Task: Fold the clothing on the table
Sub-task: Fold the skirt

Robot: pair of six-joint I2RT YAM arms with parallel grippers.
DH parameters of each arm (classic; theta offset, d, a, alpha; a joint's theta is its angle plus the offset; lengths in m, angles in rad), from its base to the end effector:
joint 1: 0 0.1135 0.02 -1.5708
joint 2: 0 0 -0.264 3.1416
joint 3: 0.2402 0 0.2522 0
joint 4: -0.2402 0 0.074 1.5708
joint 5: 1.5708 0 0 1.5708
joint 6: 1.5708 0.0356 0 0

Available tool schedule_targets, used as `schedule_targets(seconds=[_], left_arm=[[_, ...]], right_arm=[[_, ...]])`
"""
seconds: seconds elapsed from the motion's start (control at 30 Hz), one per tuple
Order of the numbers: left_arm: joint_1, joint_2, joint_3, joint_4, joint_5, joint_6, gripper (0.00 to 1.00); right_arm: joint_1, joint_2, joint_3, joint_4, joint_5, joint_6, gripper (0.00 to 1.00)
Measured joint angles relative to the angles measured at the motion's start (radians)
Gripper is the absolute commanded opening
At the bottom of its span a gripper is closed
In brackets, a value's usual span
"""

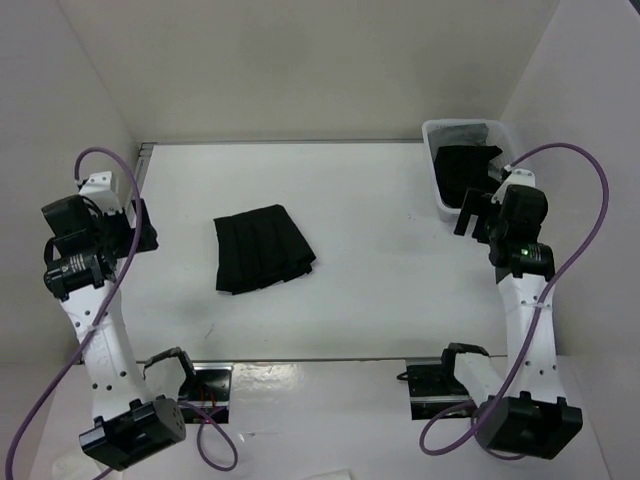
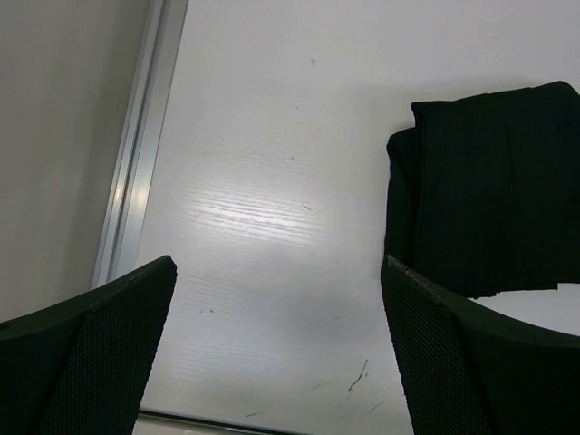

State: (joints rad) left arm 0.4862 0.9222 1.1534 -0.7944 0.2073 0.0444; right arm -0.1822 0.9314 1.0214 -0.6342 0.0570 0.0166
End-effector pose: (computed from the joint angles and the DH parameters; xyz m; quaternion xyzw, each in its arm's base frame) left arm 0.1601 0.0763 0.3803 -0.1421 0.8608 0.0385 0.4871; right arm 0.1912 -0.0373 0.3504 0.1003 0.8651 -0.0653 0.4871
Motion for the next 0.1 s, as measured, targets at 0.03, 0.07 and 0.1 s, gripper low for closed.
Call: schedule_targets(seconds=[0.03, 0.07, 0.1], left_arm=[[0.000, -0.004, 0.000, 0.002, 0.000, 0.000, 0.99], [0.000, -0.009, 0.000, 0.003, 0.002, 0.000, 0.99], [0.000, -0.012, 0.000, 0.004, 0.002, 0.000, 0.99]], right_arm=[[-0.005, 0.000, -0.003, -0.002, -0.011, -0.003, 0.99], [-0.011, 0.001, -0.006, 0.000, -0.020, -0.007, 0.99], [-0.013, 0.001, -0.007, 0.000, -0.027, -0.009, 0.99]])
